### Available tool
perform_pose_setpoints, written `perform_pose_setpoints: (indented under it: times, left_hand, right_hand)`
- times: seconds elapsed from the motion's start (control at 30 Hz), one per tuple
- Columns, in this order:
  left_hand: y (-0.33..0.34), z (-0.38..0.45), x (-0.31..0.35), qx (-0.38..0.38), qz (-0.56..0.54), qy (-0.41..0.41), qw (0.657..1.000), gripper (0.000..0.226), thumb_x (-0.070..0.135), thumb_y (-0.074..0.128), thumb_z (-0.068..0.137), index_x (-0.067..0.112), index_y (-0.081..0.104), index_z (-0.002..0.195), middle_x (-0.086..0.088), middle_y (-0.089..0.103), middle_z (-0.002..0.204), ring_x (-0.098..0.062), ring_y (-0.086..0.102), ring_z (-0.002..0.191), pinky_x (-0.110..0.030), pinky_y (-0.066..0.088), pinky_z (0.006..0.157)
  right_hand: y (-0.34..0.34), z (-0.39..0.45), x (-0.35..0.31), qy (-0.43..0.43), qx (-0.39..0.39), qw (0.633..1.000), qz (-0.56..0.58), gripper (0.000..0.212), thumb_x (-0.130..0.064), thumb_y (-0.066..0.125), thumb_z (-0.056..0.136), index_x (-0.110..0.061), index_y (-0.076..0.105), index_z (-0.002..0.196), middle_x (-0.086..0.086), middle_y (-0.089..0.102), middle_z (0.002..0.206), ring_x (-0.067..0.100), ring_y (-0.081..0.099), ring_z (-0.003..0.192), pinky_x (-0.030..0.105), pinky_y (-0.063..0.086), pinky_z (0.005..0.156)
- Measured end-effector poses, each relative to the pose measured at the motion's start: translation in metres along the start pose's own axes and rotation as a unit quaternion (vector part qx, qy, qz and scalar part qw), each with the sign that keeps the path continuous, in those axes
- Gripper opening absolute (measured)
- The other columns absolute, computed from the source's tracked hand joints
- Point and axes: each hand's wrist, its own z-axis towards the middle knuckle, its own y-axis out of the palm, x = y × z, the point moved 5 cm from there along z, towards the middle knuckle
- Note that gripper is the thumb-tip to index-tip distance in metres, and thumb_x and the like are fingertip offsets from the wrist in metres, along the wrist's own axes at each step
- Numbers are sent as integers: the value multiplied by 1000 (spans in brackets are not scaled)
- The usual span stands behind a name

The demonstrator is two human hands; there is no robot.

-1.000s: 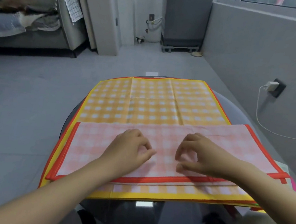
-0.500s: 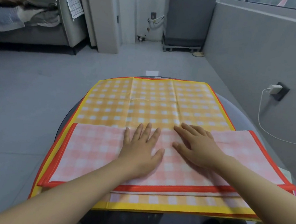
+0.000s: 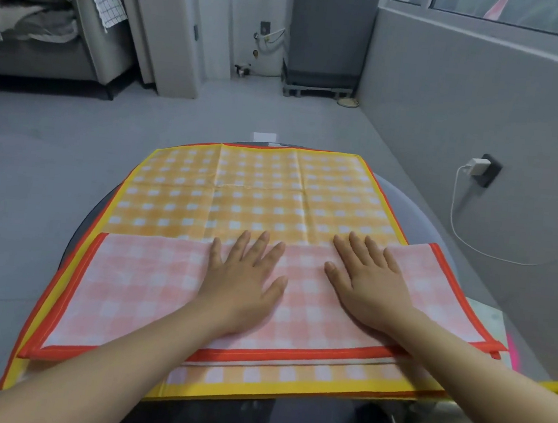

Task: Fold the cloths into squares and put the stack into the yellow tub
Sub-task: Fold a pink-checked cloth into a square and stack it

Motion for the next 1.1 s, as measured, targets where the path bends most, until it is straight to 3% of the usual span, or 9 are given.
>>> perform_pose_setpoints:
  times: [0.2,0.33,0.57,0.8,0.93,1.03,1.1]
  left_hand:
    - [1,-1,-1,6,1,1,1000,60,56,12,96,38,-8,149,10,-17,158,-15,-21,144,-55,-12,114]
    - [1,-1,0,8,3,0,1000,60,56,12,95,39,-9,149,10,-17,157,-15,-20,144,-55,-12,114]
    - [0,-2,0,6,0,-2,1000,60,55,12,96,37,-8,149,9,-16,158,-16,-20,145,-55,-12,114]
    - [-1,2,0,7,-6,-2,1000,56,46,14,99,32,-5,150,8,-11,159,-15,-15,146,-52,-12,115]
    - [-4,0,-11,13,-18,15,1000,55,38,16,101,26,-3,151,7,-9,159,-9,-13,145,-42,-10,118]
    - [-5,-11,-38,29,-17,8,999,54,39,16,101,30,-2,151,8,-9,159,-6,-12,145,-37,-9,119]
    - [-6,-22,-61,32,-22,-14,999,53,40,14,101,31,-3,150,10,-11,159,-5,-14,144,-36,-10,118]
  right_hand:
    - [-9,-4,37,75,12,997,-21,70,-70,12,85,-39,6,148,5,-1,159,29,-8,145,46,-3,117]
    - [-12,-4,44,74,16,997,-29,70,-72,12,83,-43,7,146,8,2,158,35,-1,144,49,1,117]
    - [-13,-3,32,77,8,997,-21,66,-66,15,89,-38,6,148,12,-3,158,35,-7,144,49,-1,117]
    - [-3,-4,-59,-110,0,992,62,55,-44,11,97,-28,7,150,1,-2,159,16,-6,146,34,-4,117]
    - [5,-2,-81,-165,-5,985,44,84,-53,-12,74,-25,9,150,-2,5,158,12,-2,146,25,-7,114]
    - [5,-3,-81,-164,-9,986,11,91,-72,-12,72,-27,2,150,-5,-2,158,10,-8,145,26,-10,114]
    - [3,-5,-81,-163,-11,987,0,98,-74,-21,65,-28,0,149,-7,-4,157,9,-9,144,26,-10,114]
